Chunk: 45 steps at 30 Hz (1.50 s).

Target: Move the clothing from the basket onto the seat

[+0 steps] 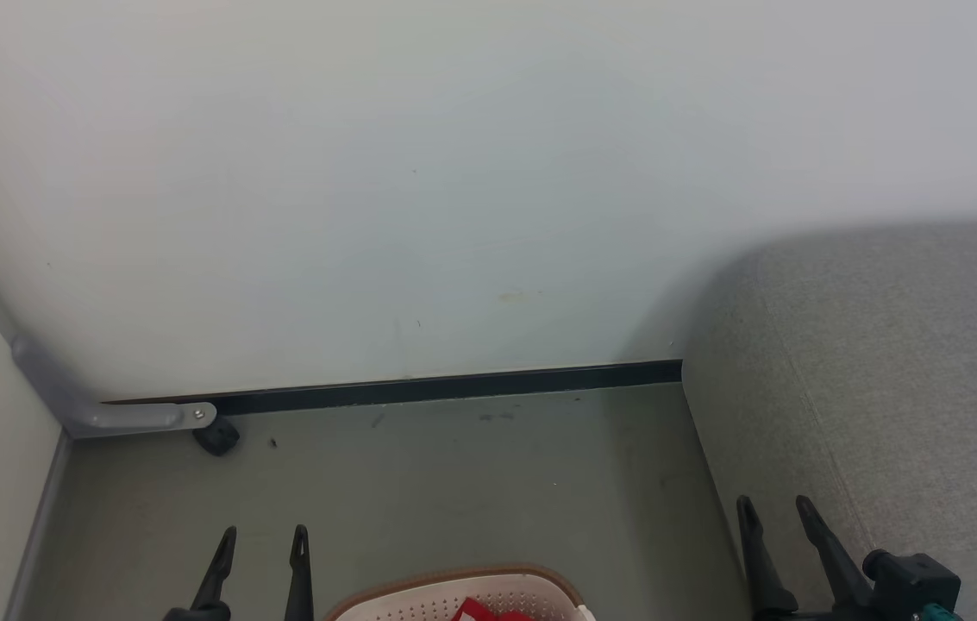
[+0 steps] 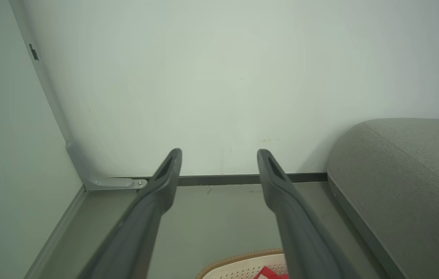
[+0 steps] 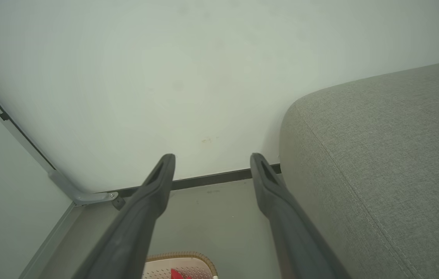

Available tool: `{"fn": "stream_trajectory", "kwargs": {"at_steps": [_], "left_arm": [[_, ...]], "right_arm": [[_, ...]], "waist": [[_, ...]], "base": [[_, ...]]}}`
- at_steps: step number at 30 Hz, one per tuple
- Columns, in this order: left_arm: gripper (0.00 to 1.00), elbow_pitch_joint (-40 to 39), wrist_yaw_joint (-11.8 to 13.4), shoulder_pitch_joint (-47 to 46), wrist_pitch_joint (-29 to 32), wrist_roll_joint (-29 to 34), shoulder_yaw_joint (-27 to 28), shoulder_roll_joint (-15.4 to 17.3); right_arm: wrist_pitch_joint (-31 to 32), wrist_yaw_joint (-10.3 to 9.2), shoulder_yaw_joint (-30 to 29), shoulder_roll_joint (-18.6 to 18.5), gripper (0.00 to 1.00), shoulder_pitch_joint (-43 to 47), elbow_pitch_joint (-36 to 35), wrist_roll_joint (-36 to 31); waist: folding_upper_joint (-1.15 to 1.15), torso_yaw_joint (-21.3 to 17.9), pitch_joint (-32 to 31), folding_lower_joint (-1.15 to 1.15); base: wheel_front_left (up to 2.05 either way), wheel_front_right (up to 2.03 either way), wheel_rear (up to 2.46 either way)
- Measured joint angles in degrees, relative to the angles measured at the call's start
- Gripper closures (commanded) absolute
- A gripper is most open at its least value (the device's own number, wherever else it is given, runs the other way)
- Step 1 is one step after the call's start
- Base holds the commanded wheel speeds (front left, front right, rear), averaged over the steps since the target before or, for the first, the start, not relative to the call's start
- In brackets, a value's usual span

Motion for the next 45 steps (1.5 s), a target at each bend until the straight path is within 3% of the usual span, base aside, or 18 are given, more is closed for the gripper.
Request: {"fn": "stream_trajectory", "kwargs": {"at_steps": [14, 45], "left_arm": [[0.0, 0.84, 2.0, 0.06, -2.76, 10.88, -1.76, -0.03], [0.0, 2.67, 2.0, 0.13, -2.76, 9.62, -1.04, -0.91]], "right_arm": [[-2.8, -1.49, 3.42, -1.52, 0.0, 0.05, -0.2, -8.8], [-2.8, -1.47, 2.54, -1.64, 0.0, 1.15, 0.11, -8.88]], "waist": [[0.0, -0.22, -0.45, 0.0], [0.0, -0.18, -0.34, 0.0]], "base": [[0.0, 0.0, 0.0], [0.0, 0.0, 0.0]]}}
